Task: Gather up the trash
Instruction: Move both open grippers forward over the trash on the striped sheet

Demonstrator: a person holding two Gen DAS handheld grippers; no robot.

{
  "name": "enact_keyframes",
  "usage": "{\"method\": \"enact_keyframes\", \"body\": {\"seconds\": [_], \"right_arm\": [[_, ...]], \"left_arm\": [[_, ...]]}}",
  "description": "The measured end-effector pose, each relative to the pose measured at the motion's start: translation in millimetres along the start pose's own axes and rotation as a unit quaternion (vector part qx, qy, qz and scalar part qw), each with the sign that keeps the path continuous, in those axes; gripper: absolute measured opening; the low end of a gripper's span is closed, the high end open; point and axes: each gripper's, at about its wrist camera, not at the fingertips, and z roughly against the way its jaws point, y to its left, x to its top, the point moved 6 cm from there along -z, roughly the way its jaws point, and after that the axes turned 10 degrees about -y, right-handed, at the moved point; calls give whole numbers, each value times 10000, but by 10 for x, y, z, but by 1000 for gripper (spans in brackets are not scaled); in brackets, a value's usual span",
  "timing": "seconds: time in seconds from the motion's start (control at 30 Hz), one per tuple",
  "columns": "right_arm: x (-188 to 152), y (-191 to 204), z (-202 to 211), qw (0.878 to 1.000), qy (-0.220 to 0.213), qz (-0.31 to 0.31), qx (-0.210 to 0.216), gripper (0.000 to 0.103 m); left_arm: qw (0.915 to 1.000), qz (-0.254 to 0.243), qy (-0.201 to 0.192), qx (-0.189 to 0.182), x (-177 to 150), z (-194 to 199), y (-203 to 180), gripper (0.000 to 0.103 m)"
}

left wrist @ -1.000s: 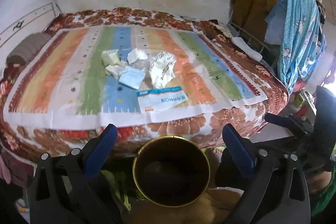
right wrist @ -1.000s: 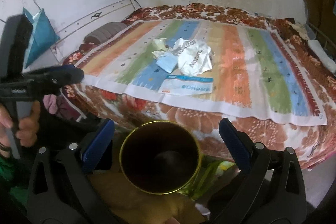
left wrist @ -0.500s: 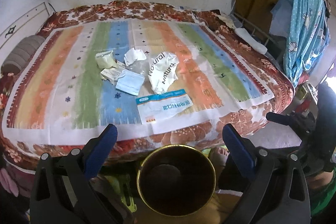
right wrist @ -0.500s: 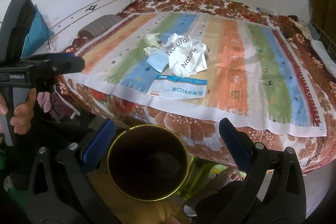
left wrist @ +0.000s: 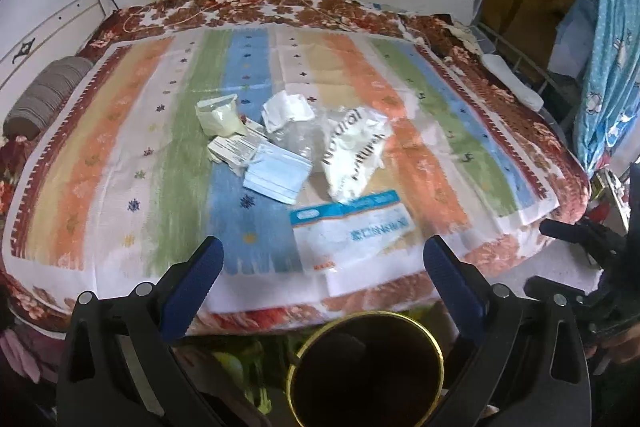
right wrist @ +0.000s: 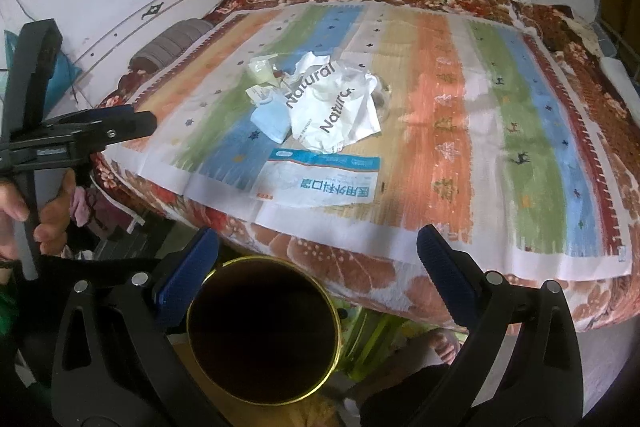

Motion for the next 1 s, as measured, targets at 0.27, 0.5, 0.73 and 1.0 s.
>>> {"method": "enact_keyframes", "body": {"seconds": [0.27,0.5,0.73,1.0], "right_arm": [[62,-236,-462,9989,306,-358,45,94],[98,-404,-719,9969,407,-647,178,94],[130,-479,-969,9939,552,-900,310,94],[96,-546,-1305,9890,812,-1140,475,81]], "left_arm": [[9982,571,161,-33,114,-454,361,97],[9948,921,423,-27,105,-867,671,97],[9957,806,438,103,123,-1102,810,97],[9950,905,417,109,131,-1303,946,97]]}}
